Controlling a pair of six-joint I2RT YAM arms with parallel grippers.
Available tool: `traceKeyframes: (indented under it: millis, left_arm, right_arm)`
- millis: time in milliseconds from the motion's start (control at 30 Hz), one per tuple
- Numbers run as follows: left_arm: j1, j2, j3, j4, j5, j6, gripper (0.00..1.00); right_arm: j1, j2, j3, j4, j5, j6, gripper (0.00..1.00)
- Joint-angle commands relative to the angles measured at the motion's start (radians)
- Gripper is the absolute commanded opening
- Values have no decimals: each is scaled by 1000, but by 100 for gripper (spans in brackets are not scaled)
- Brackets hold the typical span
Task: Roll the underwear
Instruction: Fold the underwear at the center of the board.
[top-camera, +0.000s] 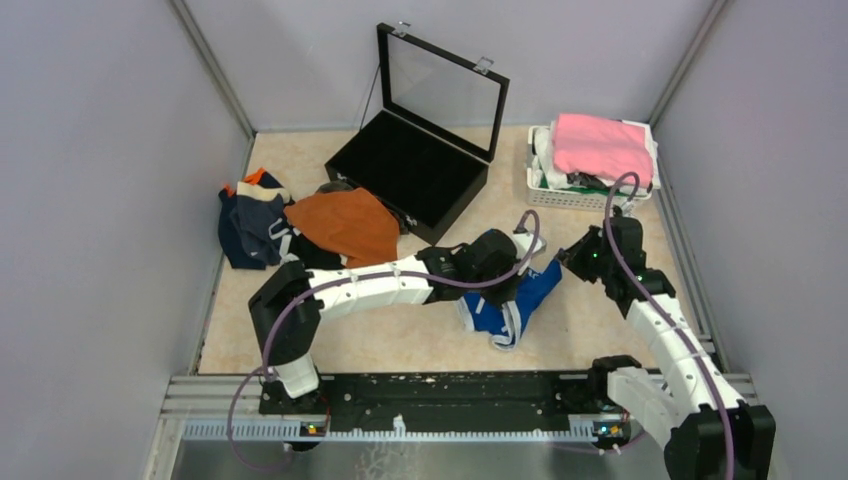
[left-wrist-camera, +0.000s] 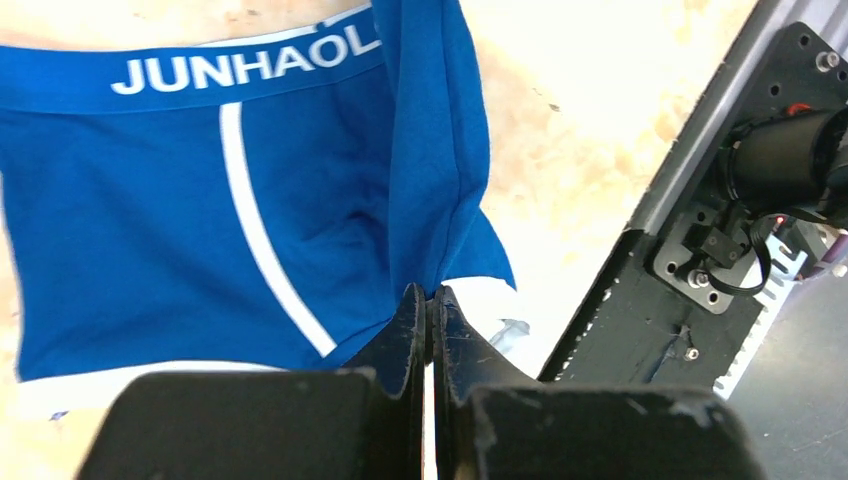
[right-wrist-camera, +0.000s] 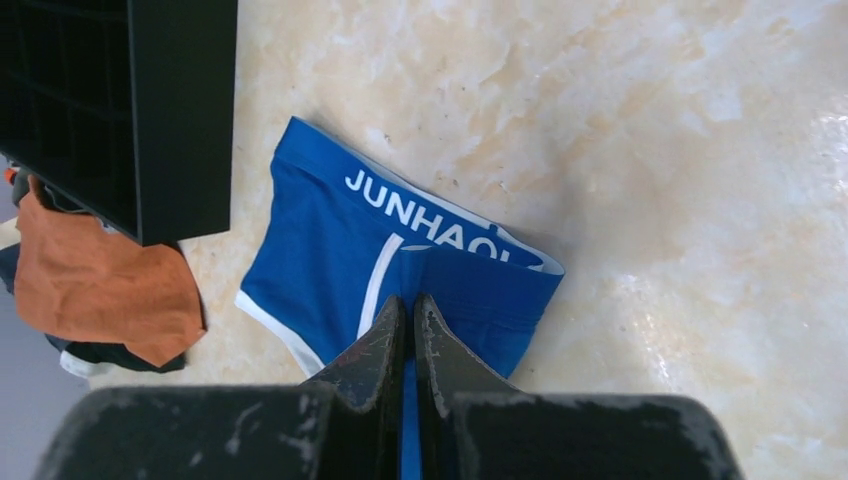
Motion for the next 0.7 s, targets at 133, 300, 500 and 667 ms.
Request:
traceKeyframes:
  millis: [133, 300, 500, 667]
  left_arm:
    - [71, -124, -53, -4, -27, 38, 0]
    - [111, -144, -74, -8, -25, 46, 0]
    - [138, -150, -100, -11, -45, 58, 0]
    - [168, -168, -132, 6, -75, 55, 0]
  right_arm:
    - [5, 119, 123, 134, -72, 1, 0]
    - [48, 198, 173, 166, -67, -6, 0]
    - [129, 330, 233, 221, -32, -9, 0]
    - [144, 414, 269, 267, -38, -2, 0]
